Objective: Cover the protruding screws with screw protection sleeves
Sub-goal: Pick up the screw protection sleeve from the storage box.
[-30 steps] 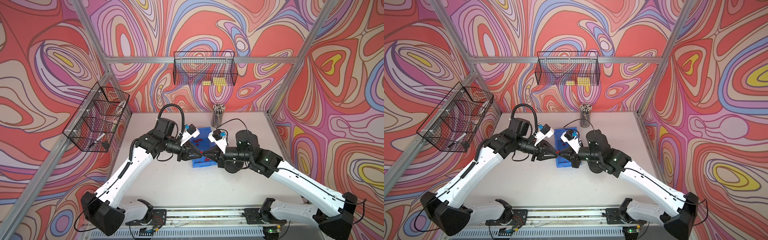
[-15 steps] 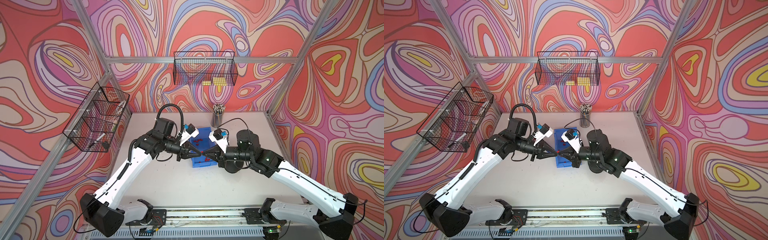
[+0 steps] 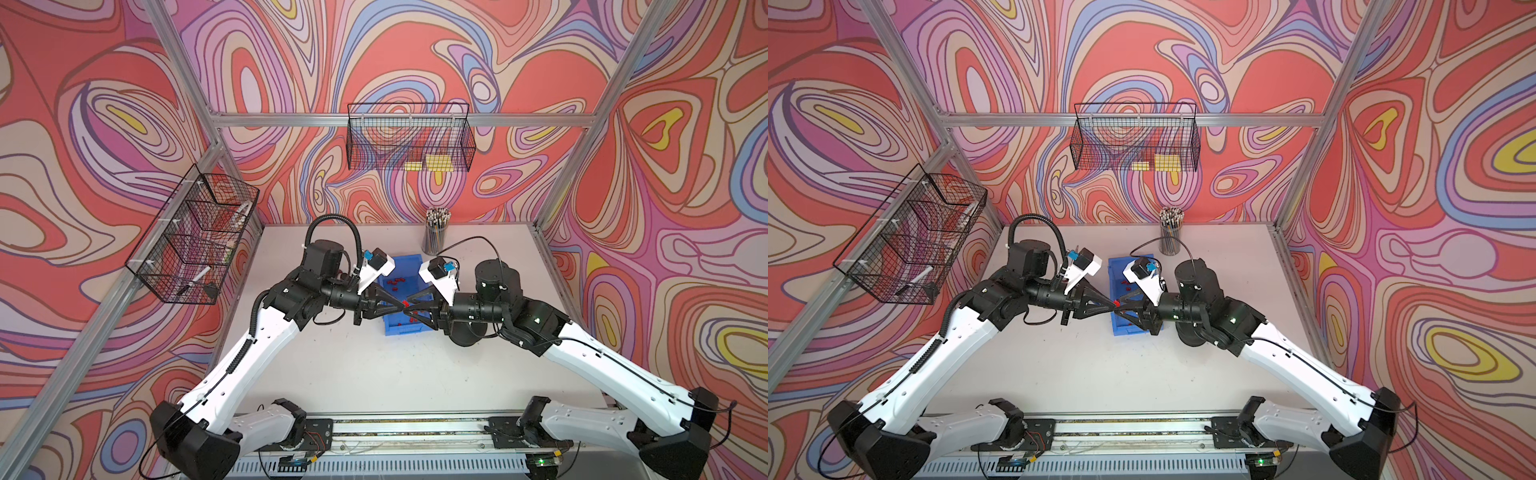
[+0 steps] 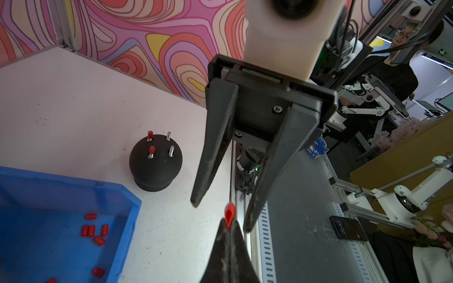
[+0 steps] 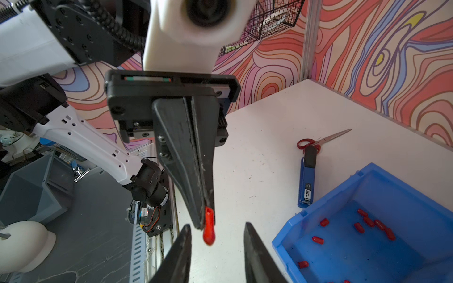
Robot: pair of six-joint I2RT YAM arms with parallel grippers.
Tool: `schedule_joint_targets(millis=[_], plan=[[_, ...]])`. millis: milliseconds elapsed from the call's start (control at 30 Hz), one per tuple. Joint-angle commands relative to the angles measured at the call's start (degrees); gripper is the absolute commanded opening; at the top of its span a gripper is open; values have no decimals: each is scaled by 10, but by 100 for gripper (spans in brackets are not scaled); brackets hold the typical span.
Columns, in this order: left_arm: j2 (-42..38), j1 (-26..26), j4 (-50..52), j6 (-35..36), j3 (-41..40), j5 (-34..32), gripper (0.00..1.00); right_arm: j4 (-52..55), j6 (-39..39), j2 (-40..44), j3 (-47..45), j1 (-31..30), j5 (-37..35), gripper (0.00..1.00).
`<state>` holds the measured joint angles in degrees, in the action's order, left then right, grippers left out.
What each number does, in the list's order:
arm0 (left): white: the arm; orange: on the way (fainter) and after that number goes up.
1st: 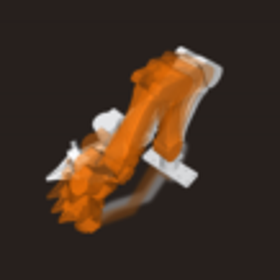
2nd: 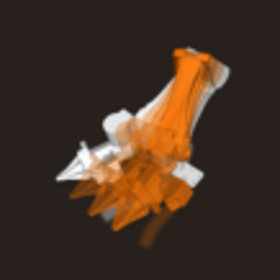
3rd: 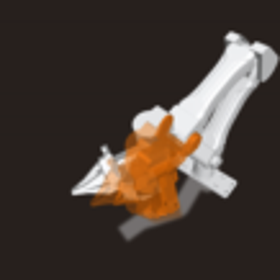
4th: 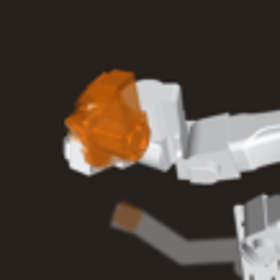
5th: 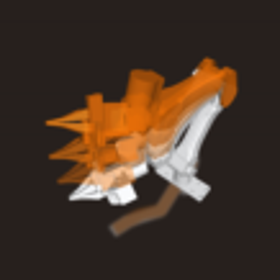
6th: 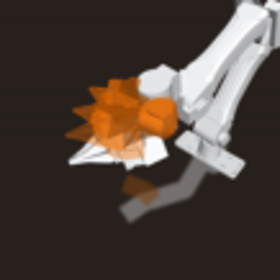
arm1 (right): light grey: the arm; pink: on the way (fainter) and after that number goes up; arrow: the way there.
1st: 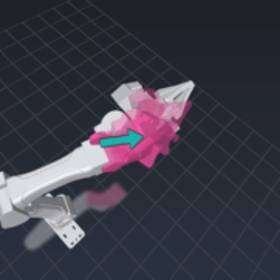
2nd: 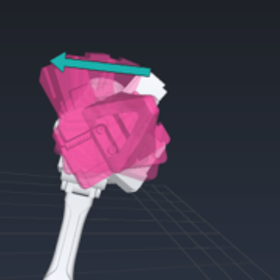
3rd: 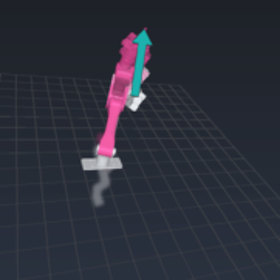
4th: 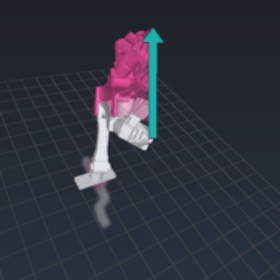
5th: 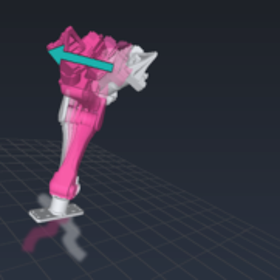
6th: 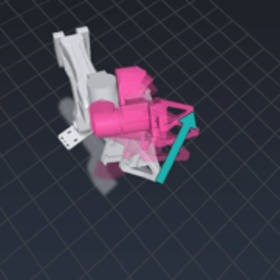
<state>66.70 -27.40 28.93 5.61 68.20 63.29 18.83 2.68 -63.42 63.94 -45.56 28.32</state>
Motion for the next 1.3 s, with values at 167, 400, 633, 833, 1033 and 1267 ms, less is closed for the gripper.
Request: schedule_joint_targets(millis=[167, 400, 633, 833, 1033, 1267], plan=[[-90, -2, -528, -272, -128, -55, 0, -111, 2, 59, 25, -1, 6, 31], [-88, -2, -736, -396, -147, -104, 0, -303, 20, 55, -6, -1, -10, 29], [-62, -2, -912, -519, -163, -120, 0, -424, 61, -4, 1, -1, 20, 27], [-53, -2, -944, -540, -165, -118, 0, -478, 93, -37, 11, -1, 44, 27], [-51, -2, -952, -544, -175, -118, 0, -498, 99, -49, 16, -1, 46, 27], [-48, -2, -963, -549, -183, -120, 0, -502, 105, -54, 24, -1, 59, 28]])
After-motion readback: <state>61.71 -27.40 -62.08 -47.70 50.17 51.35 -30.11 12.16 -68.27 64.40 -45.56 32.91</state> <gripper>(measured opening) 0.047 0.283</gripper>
